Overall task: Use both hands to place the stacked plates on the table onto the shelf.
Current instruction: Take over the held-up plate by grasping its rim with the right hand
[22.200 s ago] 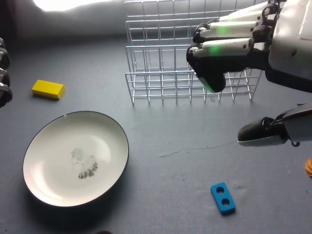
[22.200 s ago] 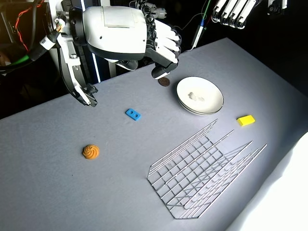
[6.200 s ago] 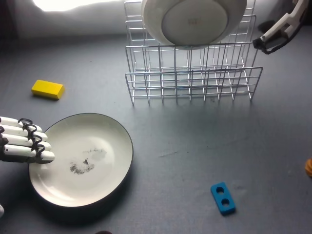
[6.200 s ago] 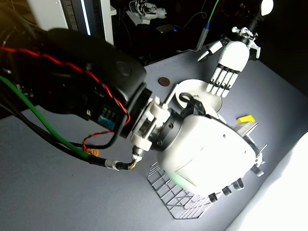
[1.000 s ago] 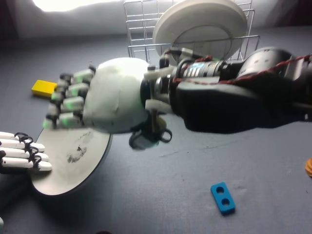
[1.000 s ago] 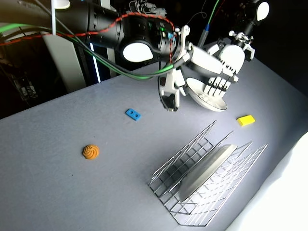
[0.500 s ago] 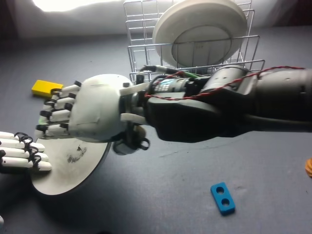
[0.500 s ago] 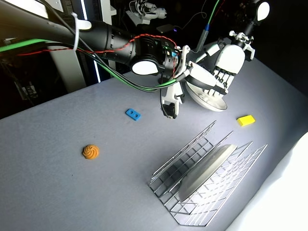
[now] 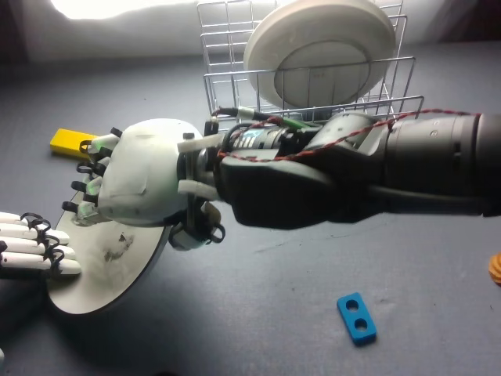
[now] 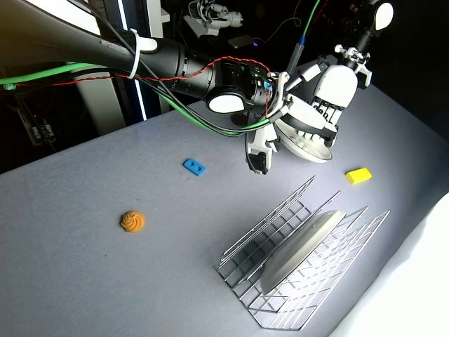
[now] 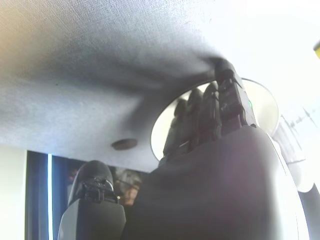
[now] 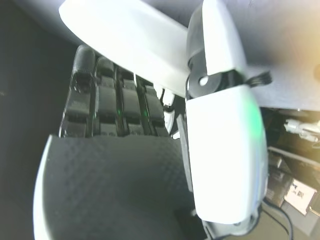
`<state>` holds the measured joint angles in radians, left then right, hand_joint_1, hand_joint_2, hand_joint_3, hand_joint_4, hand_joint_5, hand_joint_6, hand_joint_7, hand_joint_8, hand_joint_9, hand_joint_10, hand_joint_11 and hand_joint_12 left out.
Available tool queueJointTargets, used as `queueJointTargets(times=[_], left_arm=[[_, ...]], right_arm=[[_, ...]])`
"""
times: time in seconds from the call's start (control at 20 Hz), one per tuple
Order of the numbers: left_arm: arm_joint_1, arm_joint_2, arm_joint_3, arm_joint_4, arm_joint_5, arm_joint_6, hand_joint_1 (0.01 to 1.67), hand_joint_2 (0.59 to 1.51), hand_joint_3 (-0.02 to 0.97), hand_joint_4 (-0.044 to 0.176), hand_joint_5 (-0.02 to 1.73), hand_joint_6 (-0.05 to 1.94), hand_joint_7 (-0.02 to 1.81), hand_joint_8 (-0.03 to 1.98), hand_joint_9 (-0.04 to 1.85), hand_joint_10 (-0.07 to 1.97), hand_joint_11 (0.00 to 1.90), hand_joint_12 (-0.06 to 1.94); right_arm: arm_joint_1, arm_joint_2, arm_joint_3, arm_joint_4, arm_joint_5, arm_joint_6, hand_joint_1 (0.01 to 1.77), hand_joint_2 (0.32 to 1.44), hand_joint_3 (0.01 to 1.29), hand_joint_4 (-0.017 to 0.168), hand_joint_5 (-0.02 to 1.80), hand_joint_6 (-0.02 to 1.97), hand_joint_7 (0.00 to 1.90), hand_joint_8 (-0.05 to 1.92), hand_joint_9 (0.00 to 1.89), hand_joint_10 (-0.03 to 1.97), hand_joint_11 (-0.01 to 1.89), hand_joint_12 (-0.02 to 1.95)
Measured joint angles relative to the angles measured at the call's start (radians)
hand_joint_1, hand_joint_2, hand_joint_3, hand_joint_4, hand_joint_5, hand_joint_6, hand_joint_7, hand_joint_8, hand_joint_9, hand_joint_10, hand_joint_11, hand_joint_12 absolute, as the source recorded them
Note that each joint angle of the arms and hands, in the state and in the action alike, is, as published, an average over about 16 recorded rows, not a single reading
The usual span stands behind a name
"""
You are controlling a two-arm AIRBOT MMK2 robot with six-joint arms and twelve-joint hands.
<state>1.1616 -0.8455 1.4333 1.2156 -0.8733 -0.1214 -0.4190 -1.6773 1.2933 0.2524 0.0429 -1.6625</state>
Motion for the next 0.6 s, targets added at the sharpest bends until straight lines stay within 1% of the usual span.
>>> queueJointTargets(times=[0.15, 0.25, 0.35, 0.6], left_arm=[[0.0, 0.0, 0.0, 0.0, 0.0, -0.001, 0.02, 1.104, 0.01, -0.005, 0.05, -0.01, 0.04, -0.01, 0.0, -0.04, 0.02, 0.17], [0.0, 0.0, 0.001, 0.001, -0.001, -0.002, 0.02, 1.104, 0.01, -0.006, 0.04, -0.01, 0.04, -0.01, 0.0, -0.04, 0.02, 0.16], [0.0, 0.0, 0.001, 0.001, -0.001, -0.002, 0.02, 1.105, 0.01, -0.006, 0.04, -0.01, 0.04, -0.01, 0.0, -0.04, 0.02, 0.16], [-0.011, 0.001, 0.002, 0.007, -0.002, -0.005, 0.02, 1.106, 0.01, -0.007, 0.03, -0.01, 0.04, -0.01, 0.01, -0.04, 0.02, 0.15]], right_arm=[[-0.009, -0.01, 0.005, 0.009, 0.018, 0.0, 1.23, 1.02, 0.02, 0.003, 0.4, 0.04, 0.42, 0.01, 0.4, 0.03, 0.08, 0.96], [-0.015, -0.015, 0.006, 0.013, 0.032, -0.001, 1.23, 1.02, 0.02, 0.002, 0.49, 0.07, 0.51, 0.05, 0.5, 0.07, 0.15, 1.04], [-0.02, -0.02, 0.008, 0.015, 0.046, -0.003, 1.23, 1.01, 0.02, 0.001, 0.58, 0.12, 0.59, 0.13, 0.57, 0.18, 0.23, 1.11], [-0.026, -0.027, 0.015, 0.017, 0.072, -0.006, 1.23, 1.0, 0.02, 0.002, 0.73, 0.27, 0.74, 0.34, 0.73, 0.55, 0.45, 1.2]])
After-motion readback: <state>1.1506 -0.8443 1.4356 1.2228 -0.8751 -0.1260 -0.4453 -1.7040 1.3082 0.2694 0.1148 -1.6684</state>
